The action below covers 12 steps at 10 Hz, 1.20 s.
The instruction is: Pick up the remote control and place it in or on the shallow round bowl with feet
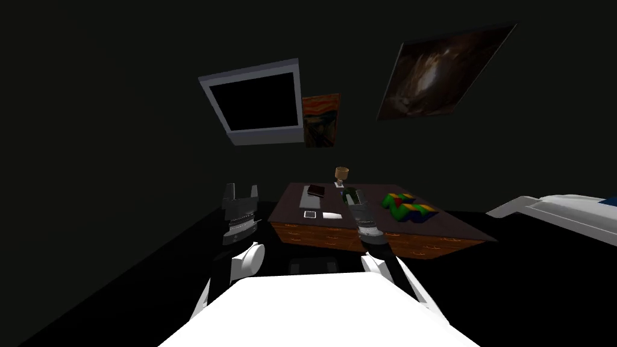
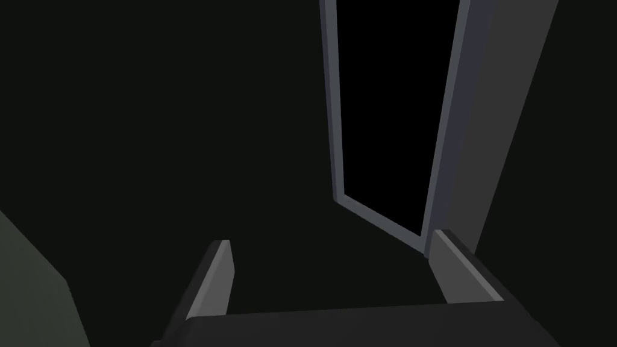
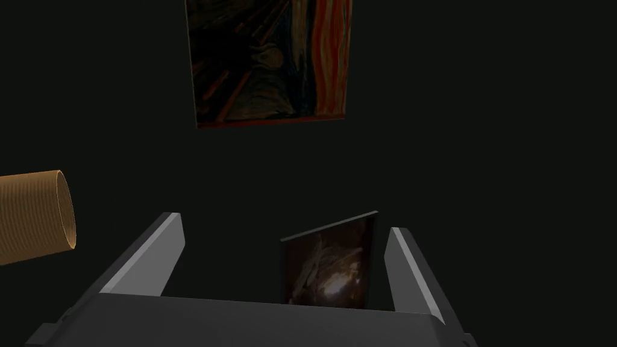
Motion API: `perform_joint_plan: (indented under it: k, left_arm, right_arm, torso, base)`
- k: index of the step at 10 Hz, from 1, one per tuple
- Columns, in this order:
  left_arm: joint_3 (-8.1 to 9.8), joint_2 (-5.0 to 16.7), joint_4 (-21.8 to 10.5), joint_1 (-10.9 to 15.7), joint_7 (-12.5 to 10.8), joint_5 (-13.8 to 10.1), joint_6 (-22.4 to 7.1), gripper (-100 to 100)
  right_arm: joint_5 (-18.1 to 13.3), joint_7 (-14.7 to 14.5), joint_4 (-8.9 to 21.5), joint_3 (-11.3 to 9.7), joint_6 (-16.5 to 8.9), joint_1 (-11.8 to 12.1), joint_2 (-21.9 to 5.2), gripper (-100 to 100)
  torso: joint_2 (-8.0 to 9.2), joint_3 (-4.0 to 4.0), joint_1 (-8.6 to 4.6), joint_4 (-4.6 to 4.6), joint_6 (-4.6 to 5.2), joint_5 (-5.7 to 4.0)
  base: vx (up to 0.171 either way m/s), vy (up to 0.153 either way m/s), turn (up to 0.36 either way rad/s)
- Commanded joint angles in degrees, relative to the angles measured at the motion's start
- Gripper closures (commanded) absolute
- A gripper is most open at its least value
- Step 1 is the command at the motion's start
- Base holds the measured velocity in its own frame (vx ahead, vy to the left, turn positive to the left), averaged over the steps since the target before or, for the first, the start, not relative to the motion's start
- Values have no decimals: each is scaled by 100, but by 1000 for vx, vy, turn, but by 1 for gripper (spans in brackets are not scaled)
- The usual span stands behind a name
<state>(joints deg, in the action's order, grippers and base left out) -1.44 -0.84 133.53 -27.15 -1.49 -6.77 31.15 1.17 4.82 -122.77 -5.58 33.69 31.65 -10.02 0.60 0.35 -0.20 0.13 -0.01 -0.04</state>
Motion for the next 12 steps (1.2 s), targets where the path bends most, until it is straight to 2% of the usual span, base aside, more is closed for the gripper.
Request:
perform_joint_plan:
  k: [1, 3, 4, 6, 7, 8, 9, 10, 11, 12]
  left_arm:
    - [0, 0, 0, 0, 0, 0, 0, 0]
    - [0, 0, 0, 0, 0, 0, 0, 0]
    - [0, 0, 0, 0, 0, 0, 0, 0]
    - [0, 0, 0, -1, 0, 0, 0, 0]
    - [0, 0, 0, -1, 0, 0, 0, 0]
    - [1, 0, 0, -2, 0, 0, 0, 0]
    - [0, 0, 0, -1, 0, 0, 0, 0]
    - [1, 0, 0, -2, 0, 0, 0, 0]
    - [0, 0, 0, -1, 0, 0, 0, 0]
    - [1, 0, 0, -2, 0, 0, 0, 0]
  right_arm:
    - [-120, -144, 251, -155, -78, 39, -232, -100]
    - [-284, -286, 611, -318, -190, 152, -540, -100]
    - [-284, -286, 611, -318, -190, 152, -582, -100]
    - [-503, -431, 973, -512, -318, 280, -945, -100]
    - [-503, -431, 1040, -512, -318, 280, -945, -100]
    - [-633, -504, 1251, -621, -385, 345, -1127, -100]
    - [-633, -504, 1276, -621, -385, 345, -1127, -100]
    - [-776, -577, 1451, -738, -456, 410, -1310, -100]
    - [-776, -577, 1525, -738, -456, 410, -1310, -100]
    - [-932, -649, 1776, -861, -528, 473, -1493, -100]
  torso:
    - [0, 0, 0, 0, 0, 0]
    - [-3, -2, 6, -1, -2, 0]
    - [-1, 0, 12, 0, -1, 2]
    - [-19, -10, 16, -3, -1, 3]
    - [-17, -9, 12, -3, 0, 3]
    - [-27, -14, 9, -4, 2, 1]
    - [-30, -16, 11, -6, -1, 2]
    - [-38, -20, 5, -7, 4, 1]
    - [-39, -22, 4, -7, 0, 1]
    - [-45, -25, 4, -8, 4, 0]
  base:
    - [-130, -53, 310]
    - [-154, -2, 385]
    - [-114, 12, 93]
    - [-110, 20, 286]
    - [-82, 6, 183]
    - [-79, 16, 358]
    - [-56, 5, 153]
    - [-57, 9, 288]
    - [-45, 8, 161]
    - [-48, 20, 371]
